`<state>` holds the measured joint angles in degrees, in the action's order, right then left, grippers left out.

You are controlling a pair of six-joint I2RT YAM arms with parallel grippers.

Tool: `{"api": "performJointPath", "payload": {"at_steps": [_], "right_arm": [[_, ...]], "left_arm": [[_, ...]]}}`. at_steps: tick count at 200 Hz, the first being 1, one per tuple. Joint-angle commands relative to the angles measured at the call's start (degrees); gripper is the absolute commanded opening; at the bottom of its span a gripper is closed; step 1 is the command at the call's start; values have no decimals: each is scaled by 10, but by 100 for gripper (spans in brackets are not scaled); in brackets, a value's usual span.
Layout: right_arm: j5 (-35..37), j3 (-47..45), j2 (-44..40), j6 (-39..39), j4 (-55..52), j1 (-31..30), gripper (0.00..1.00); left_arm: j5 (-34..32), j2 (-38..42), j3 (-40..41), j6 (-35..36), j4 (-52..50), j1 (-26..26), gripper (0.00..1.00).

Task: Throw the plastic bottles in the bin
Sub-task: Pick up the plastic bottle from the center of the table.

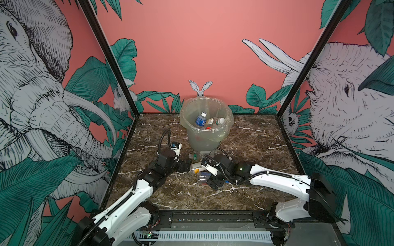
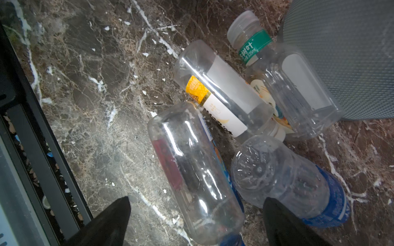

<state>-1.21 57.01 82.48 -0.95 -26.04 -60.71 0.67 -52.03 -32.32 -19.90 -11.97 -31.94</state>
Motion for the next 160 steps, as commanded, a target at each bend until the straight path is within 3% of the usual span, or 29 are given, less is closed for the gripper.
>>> {"api": "performJointPath", "payload": {"at_steps": [1,160], "right_arm": [[-18,18,18,29,8,-3,99],[-37,26,103,31,-1,-3,87]], "left_arm": [[3,2,10,-4,9,2,100],[-8,-6,21,-8,0,2,100]]}}
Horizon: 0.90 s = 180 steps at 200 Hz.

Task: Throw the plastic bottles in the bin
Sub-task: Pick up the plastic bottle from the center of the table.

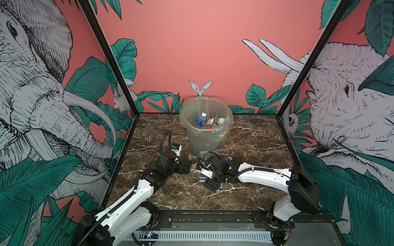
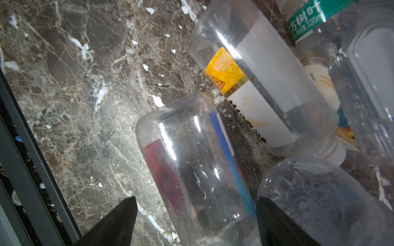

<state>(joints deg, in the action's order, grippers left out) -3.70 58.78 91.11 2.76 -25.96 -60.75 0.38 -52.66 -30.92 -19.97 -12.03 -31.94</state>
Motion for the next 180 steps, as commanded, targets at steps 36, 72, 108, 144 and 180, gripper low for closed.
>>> {"api": "performJointPath", "payload": {"at_steps": [36,72,108,144,180], "right_arm": [[-18,6,27,-12,-6,-3,86],[-13,9,33,-13,-12,-6,86],[-17,12,45,-14,-16,-6,86],[-23,12,54,-16,-15,-7,83],[-27,14,54,-16,-14,-8,73]], "left_arm": [[-5,-5,8,-8,3,2,100],[-2,-12,13,-10,8,3,100],[-1,-15,14,-11,10,2,100],[-1,-19,15,-9,11,2,100],[1,-23,15,-10,12,2,100]]}}
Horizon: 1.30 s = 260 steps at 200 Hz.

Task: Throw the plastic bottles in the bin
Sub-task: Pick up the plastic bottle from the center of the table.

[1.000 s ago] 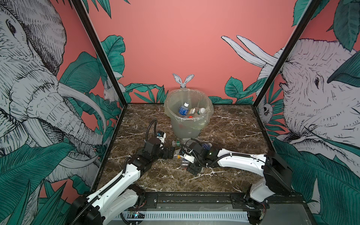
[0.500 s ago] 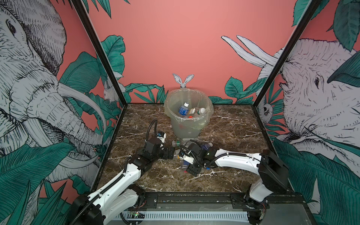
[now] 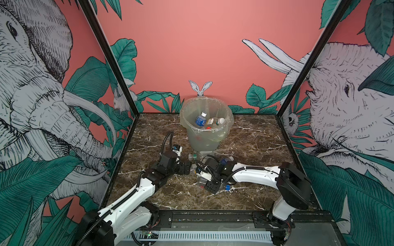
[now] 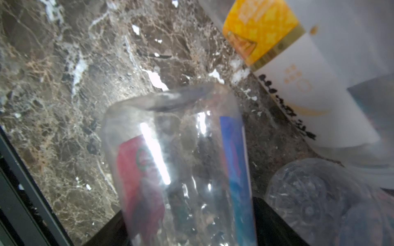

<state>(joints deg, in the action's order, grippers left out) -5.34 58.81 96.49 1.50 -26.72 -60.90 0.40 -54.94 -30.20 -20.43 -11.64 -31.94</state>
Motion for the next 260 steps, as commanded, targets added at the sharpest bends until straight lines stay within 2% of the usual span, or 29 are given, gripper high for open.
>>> {"api": "performJointPath", "payload": {"at_steps": [1,29,65,71,160,214,260], "right_arm": [[-10,14,0,-4,-7,-6,73],[-5,12,-11,-5,-7,-7,64],[24,-7,-43,-15,9,-11,57],[29,-13,-69,-18,15,-13,57],[92,-101,-222,-72,77,-16,52],[176,-178,-328,-122,150,-19,52],[234,-216,-404,-155,164,-19,52]], "left_arm": [[1,-1,7,-5,8,2,100],[2,2,7,-7,7,2,100],[2,4,6,-5,4,3,100],[3,4,6,-5,3,2,100],[20,16,12,11,-1,2,100],[32,14,18,19,2,3,100],[41,11,16,20,6,2,100]]}}
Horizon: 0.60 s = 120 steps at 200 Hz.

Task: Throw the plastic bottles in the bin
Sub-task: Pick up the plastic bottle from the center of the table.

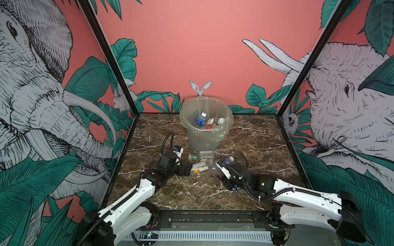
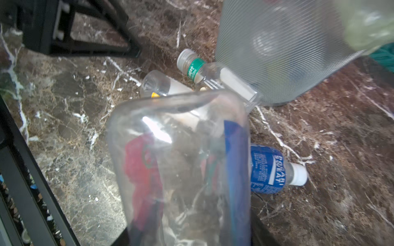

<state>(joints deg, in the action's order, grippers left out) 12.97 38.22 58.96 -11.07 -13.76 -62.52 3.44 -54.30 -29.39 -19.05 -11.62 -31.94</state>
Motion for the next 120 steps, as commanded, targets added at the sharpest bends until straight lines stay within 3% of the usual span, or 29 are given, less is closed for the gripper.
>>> {"api": "performJointPath", "payload": {"at_steps": [1,73,120], "right_arm": [[53,-11,-29,-30,35,-3,52],[116,24,-95,-34,12,-3,54],[131,180,-40,46,-19,10,56]], "left_arm": [[11,4,8,7,6,2,100],[17,-3,8,10,15,2,100],[18,-5,19,9,29,3,100]]}}
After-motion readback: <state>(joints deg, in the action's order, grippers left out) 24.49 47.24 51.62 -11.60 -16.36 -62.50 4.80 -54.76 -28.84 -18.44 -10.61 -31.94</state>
